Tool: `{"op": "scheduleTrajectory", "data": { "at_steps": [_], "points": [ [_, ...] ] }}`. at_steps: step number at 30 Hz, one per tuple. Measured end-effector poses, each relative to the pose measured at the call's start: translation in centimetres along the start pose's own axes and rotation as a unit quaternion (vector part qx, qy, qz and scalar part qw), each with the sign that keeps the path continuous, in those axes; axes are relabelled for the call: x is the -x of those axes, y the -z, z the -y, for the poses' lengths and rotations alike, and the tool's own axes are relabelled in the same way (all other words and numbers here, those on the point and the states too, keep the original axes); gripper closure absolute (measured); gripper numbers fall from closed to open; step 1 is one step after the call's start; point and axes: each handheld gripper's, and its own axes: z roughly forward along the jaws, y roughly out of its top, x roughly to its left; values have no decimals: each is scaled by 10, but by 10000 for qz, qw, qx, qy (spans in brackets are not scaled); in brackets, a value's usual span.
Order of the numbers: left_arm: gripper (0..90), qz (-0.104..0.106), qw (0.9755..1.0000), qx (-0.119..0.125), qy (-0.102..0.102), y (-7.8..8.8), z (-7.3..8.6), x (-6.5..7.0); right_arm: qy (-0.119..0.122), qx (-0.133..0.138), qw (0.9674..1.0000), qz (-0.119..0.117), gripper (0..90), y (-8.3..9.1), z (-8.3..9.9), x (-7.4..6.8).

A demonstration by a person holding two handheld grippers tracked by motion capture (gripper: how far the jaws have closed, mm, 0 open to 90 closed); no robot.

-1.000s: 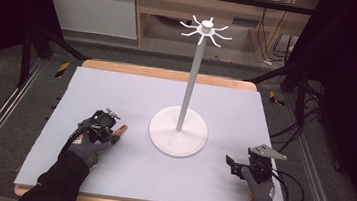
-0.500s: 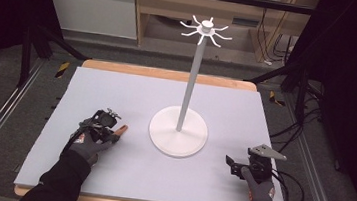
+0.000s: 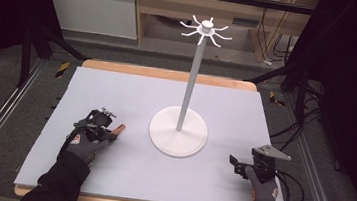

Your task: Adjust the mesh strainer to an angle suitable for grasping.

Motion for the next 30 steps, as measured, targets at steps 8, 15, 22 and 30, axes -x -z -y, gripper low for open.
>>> {"op": "scheduleTrajectory", "data": {
  "at_steps": [8, 15, 22, 30],
  "points": [
    [679, -23, 9992, 397, 55, 14, -3, 0, 28, -62, 10000, -67, 79, -4, 1, -2],
    [680, 256, 9963, 803, -146, 38, -3, 17, 30, -145, 9997, -175, 88, -7, 0, -3],
    [681, 87, 9916, 1277, -183, 63, -3, 19, -53, -8, 9999, -130, 79, -3, 1, -2],
    [681, 83, 9852, 1713, -90, 76, -5, 16, -25, 44, 9999, -141, 78, -4, -1, -1]
  ]
}}
